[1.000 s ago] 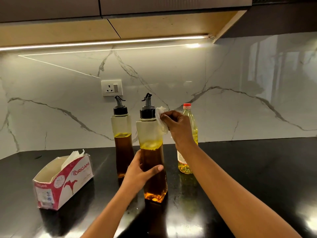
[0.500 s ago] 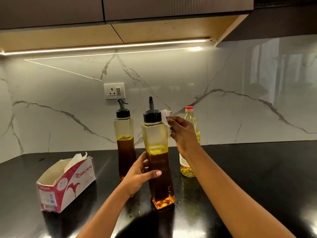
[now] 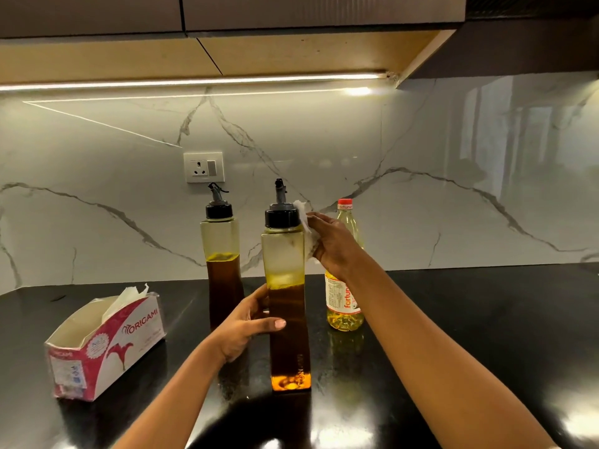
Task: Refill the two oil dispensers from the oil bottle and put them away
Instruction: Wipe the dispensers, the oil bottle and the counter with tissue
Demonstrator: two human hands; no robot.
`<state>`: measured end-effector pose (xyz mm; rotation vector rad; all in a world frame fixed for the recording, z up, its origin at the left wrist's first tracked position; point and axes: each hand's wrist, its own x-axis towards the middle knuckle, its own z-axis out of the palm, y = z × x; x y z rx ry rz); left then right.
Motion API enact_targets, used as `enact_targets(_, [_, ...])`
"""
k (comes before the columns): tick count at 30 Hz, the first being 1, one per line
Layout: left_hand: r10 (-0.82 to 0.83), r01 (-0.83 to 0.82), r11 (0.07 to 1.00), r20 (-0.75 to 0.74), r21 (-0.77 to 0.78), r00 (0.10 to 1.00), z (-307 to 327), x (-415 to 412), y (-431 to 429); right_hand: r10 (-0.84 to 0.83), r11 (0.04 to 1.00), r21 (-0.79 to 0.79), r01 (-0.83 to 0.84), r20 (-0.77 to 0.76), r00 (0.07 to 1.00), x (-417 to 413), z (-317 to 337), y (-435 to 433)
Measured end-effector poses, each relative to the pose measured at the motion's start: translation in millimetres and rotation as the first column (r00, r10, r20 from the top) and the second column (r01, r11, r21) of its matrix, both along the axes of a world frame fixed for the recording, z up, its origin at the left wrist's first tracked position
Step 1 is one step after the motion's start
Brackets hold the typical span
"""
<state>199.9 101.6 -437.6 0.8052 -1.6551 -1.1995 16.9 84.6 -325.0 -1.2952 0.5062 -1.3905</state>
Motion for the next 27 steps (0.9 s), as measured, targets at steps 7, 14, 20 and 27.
enact_targets(7, [0.016,-0.015,1.000,-0.084,0.011,0.996,-8,1,-4,-0.089,0.989,-0.117,0.092,0.026,0.996,-5,-14,2])
enact_targets(14, [0.134,-0.131,0.991,-0.126,0.029,0.983,-18,7,-15,-0.216,0.967,-0.184,0.178,-0.211,0.953,-31,-50,4])
enact_targets(20, [0.317,-0.316,0.948,0.005,-0.039,0.949,-31,0,-9,-0.305,0.952,-0.020,0.305,-0.054,0.951,-37,-94,-13])
enact_targets(27, [0.364,-0.365,0.930,0.237,-0.042,0.901,-45,-4,-24,-0.315,0.949,-0.036,0.314,-0.031,0.948,-39,-106,-14])
